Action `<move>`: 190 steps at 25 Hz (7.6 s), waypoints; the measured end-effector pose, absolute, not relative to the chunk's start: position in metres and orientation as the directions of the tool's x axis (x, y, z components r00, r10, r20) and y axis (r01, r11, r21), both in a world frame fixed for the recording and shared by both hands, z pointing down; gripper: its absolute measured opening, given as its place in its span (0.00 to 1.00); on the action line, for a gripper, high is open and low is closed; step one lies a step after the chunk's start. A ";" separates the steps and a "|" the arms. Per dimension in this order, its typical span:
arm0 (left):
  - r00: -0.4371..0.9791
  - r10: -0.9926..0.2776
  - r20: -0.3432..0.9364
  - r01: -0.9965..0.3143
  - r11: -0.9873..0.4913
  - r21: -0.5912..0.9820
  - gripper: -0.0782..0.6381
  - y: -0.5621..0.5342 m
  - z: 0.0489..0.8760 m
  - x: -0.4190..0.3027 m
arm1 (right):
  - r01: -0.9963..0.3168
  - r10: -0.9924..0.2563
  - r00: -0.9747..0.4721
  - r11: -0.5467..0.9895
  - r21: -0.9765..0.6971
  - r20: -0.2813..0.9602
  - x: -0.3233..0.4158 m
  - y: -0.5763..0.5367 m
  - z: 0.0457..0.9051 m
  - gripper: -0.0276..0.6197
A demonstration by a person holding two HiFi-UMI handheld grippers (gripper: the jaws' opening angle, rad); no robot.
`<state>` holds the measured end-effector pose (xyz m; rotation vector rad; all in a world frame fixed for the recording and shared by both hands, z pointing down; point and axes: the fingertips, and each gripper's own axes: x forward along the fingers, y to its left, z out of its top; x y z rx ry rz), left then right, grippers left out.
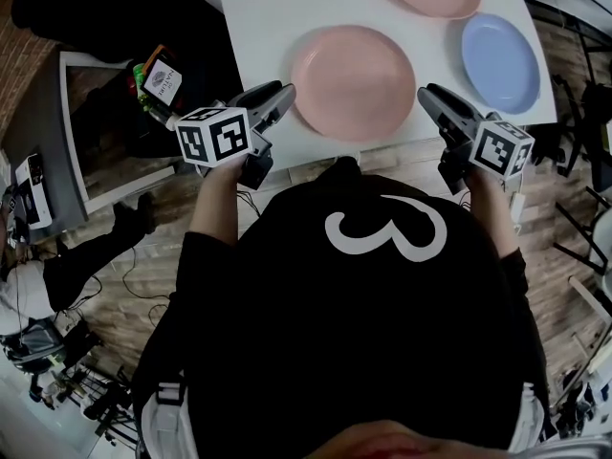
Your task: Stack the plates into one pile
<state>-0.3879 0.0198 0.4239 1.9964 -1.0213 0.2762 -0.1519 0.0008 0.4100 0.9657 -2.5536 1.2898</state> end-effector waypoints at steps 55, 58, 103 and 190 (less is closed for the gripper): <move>0.603 -0.424 0.676 -0.791 -0.205 0.577 0.20 0.005 0.495 -0.386 | -0.722 -0.435 -0.669 0.187 -0.666 0.603 -0.155 -0.008 0.495 0.14; 0.594 -0.425 0.683 -0.798 -0.201 0.568 0.19 0.005 0.492 -0.388 | -0.724 -0.444 -0.666 0.194 -0.661 0.599 -0.156 -0.008 0.491 0.14; 0.642 -0.427 0.637 -0.764 -0.429 0.483 0.18 -0.039 0.414 -0.252 | -0.756 -0.675 -0.552 0.156 -0.636 0.490 -0.019 -0.017 0.413 0.13; 0.569 -0.433 0.699 -0.822 -0.279 0.496 0.18 -0.120 0.484 -0.031 | -0.758 -0.559 -0.602 0.178 -0.627 0.570 0.201 -0.133 0.482 0.13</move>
